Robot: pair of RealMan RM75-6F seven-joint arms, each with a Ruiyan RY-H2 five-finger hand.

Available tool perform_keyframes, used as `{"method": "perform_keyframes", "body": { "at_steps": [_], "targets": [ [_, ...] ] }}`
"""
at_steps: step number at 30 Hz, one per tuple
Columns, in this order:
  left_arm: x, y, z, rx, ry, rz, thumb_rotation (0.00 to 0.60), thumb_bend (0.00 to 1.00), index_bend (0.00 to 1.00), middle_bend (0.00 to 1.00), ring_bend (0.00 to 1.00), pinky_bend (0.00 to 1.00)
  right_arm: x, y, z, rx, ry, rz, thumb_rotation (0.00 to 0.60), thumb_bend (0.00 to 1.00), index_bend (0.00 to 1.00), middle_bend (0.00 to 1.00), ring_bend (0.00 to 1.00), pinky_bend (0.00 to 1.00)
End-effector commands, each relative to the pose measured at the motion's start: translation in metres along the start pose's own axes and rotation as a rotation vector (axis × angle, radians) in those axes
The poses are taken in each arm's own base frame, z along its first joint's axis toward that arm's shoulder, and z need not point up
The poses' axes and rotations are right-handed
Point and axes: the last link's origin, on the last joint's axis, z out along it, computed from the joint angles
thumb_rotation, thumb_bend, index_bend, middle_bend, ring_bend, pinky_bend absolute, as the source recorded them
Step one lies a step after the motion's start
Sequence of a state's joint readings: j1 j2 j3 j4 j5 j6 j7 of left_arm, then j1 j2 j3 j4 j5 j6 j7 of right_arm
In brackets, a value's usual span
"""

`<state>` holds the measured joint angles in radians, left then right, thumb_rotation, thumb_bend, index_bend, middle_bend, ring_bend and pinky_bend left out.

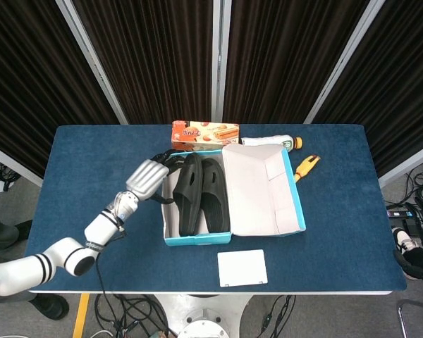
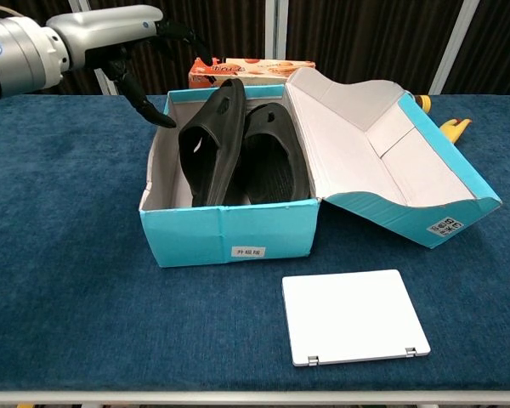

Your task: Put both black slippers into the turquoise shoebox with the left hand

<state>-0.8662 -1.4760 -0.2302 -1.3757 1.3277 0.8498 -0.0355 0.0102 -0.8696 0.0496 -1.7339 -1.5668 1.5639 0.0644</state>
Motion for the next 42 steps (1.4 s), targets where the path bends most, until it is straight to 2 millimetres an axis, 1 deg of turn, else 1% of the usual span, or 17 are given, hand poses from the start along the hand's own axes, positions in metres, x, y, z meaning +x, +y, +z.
{"method": "perform_keyframes", "body": {
  "at_steps": [1,4,9,12,15,17,21,29,36,40,42],
  "targets": [
    [-0.006,0.013,0.013,-0.033,-0.048,0.089,0.6,0.0,0.25,0.14,0.0,0.17,0.001,0.0,-0.001,-0.003,0.001,-0.001,0.6,0.14,0.0,0.0,0.0,0.0],
    [-0.008,0.02,0.021,-0.042,-0.066,0.132,0.6,0.0,0.25,0.14,0.0,0.17,0.001,0.001,-0.001,-0.009,0.003,0.0,0.6,0.14,0.0,0.0,0.0,0.0],
    [-0.008,0.027,0.034,-0.037,-0.079,0.189,0.6,0.0,0.25,0.14,0.0,0.17,0.0,0.002,-0.001,-0.011,0.0,0.002,0.6,0.14,0.0,0.0,0.0,0.0],
    [-0.007,0.028,0.038,-0.028,-0.093,0.207,0.598,0.0,0.25,0.14,0.0,0.17,0.0,0.003,-0.002,-0.015,0.002,0.003,0.6,0.14,0.0,0.0,0.0,0.0],
    [-0.008,0.025,0.041,-0.009,-0.118,0.238,0.592,0.0,0.25,0.14,0.0,0.16,0.0,0.004,-0.003,-0.018,0.003,0.004,0.6,0.14,0.0,0.0,0.0,0.0],
    [-0.009,0.023,0.041,0.005,-0.133,0.249,0.583,0.0,0.25,0.14,0.0,0.16,0.0,0.004,-0.003,-0.019,0.002,0.005,0.6,0.14,0.0,0.0,0.0,0.0],
    [-0.012,0.019,0.04,0.039,-0.173,0.263,0.538,0.0,0.25,0.15,0.0,0.15,-0.001,0.005,-0.002,-0.018,0.001,0.006,0.6,0.14,0.0,0.0,0.0,0.0],
    [-0.019,0.017,0.039,0.08,-0.234,0.265,0.492,0.0,0.25,0.15,0.0,0.15,-0.001,0.003,-0.001,-0.01,0.0,0.006,0.6,0.14,0.0,0.0,0.0,0.0],
    [-0.028,0.016,0.04,0.108,-0.281,0.266,0.485,0.0,0.25,0.15,0.0,0.15,0.0,0.003,-0.002,-0.014,0.002,0.005,0.6,0.14,0.0,0.0,0.0,0.0],
    [-0.025,0.014,0.038,0.129,-0.276,0.198,0.488,0.0,0.25,0.15,0.0,0.15,0.001,0.004,-0.003,-0.018,0.006,0.004,0.6,0.14,0.0,0.0,0.0,0.0],
    [-0.017,0.014,0.036,0.135,-0.256,0.127,0.486,0.0,0.25,0.15,0.0,0.15,0.002,0.004,-0.004,-0.019,0.009,0.006,0.6,0.14,0.0,0.0,0.0,0.0]
  ]
}}
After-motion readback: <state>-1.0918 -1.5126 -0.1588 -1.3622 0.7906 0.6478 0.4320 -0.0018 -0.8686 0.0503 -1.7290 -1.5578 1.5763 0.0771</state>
